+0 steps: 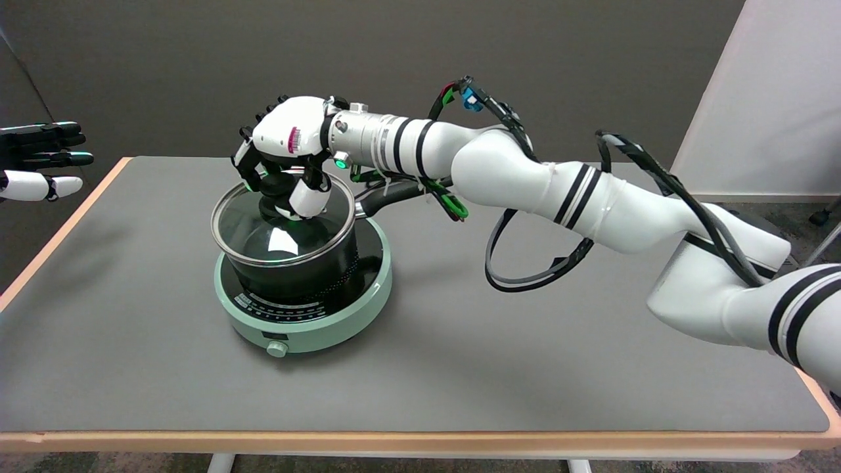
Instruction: Pick up the pot lid.
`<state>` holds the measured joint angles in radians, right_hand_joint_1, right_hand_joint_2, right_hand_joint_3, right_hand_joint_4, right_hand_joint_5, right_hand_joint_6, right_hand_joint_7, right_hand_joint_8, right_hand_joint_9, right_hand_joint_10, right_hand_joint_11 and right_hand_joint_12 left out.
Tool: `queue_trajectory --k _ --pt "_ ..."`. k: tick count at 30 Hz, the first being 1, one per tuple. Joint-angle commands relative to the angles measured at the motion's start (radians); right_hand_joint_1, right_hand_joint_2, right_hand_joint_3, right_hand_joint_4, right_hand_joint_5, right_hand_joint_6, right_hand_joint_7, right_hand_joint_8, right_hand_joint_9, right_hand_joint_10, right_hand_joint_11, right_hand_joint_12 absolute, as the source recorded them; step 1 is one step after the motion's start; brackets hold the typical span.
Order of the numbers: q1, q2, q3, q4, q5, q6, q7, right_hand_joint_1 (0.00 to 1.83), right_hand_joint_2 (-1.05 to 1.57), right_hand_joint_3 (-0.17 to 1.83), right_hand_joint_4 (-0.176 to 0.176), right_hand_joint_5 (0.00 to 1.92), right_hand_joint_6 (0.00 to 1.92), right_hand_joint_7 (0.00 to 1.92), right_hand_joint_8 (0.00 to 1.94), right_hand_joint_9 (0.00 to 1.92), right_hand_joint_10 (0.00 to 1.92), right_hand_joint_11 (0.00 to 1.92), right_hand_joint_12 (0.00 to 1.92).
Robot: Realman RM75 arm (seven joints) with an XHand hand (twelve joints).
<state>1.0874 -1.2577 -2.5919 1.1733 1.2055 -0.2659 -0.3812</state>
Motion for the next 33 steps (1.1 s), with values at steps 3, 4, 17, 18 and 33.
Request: queue_trajectory --k 3,4,17,18,33 --pt "0.015 -0.008 0.0 0.02 0.001 -0.008 0.0 0.92 0.73 0.88 0.176 0.69 0.88 0.86 0.57 0.83 0.72 0.63 1.18" --pt "0.015 -0.008 0.0 0.022 0.001 -0.009 0.0 0.91 1.1 0.3 0.176 0.73 1.37 0.87 0.57 0.83 0.74 0.64 1.19" --pt "0.009 0.001 0.0 0.05 0.001 -0.009 0.0 1.19 1.02 0.33 -0.003 0.76 1.39 0.97 1.07 0.92 0.91 0.74 1.11" --pt "0.009 0.001 0.0 0.05 0.001 -0.009 0.0 1.19 1.01 0.35 0.0 0.76 1.38 0.97 1.09 0.93 0.93 0.75 1.1" --pt "0.021 0.011 0.001 0.083 0.001 -0.006 -0.015 1.2 0.94 0.46 -0.004 0.79 1.36 1.0 1.12 0.96 1.16 0.78 1.09"
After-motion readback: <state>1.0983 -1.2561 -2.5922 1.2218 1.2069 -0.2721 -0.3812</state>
